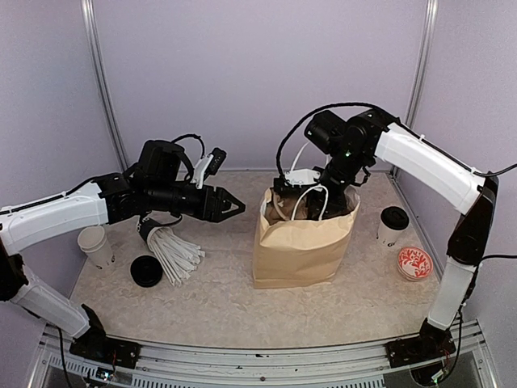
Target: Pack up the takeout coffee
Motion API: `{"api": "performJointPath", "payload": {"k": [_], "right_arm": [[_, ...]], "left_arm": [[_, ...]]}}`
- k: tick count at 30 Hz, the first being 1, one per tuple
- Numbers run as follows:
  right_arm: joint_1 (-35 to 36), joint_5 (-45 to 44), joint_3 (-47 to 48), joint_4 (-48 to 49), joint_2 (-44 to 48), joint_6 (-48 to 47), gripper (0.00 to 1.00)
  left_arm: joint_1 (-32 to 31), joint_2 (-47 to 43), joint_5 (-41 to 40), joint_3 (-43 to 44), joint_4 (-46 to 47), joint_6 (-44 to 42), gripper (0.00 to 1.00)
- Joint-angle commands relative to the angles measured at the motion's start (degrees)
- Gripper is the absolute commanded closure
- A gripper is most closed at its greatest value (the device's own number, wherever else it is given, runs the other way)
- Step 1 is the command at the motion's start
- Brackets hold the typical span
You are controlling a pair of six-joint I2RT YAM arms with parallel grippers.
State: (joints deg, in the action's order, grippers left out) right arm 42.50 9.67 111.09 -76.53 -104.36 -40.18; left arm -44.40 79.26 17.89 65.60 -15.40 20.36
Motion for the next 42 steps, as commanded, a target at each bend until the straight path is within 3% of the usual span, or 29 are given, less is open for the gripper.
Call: {"api": "performJointPath", "payload": {"k": [1,6,10,15,19,29,37,42], "right_arm": [[1.3,-6.5,0.0,-2.4,1.0,-1.8,0.86],[1.4,-8.7,6.4,-2.4,1.2,-2.6,0.86],[1.4,-5.0,8.2,-2.4,2.0,-2.2,0.86],[1.4,-2.4,6.4,-2.4,2.9,-1.2,0.86],[1.4,-1.0,6.2,-2.4,3.3,-0.7,0.86],[1.4,-1.2,6.1,-2.4,3.2,0.0,0.86],[1.5,-1.0,5.5,-2.5,3.5,0.2,0.86],[1.4,-1.3,5.0,-2.4,3.5,0.2,0.86]], "left_arm": [[0.6,0.6,0.3,0.7,1.6,-0.4,0.42],[0.4,0.4,2.7,2.0,1.9,-1.9,0.42],[-4.1,-1.9,4.8,1.3,8.6,-6.3,0.42],[-12.9,-5.5,-1.8,0.7,14.2,-17.9,0.39],[-15.6,-5.5,-3.4,1.2,18.0,-24.7,0.39],[-18.7,4.7,-13.6,6.3,21.5,-34.5,0.46],[-18.6,11.5,-17.5,11.0,21.1,-34.4,0.53],[-18.9,14.2,-18.8,13.0,20.5,-35.0,0.65]]}}
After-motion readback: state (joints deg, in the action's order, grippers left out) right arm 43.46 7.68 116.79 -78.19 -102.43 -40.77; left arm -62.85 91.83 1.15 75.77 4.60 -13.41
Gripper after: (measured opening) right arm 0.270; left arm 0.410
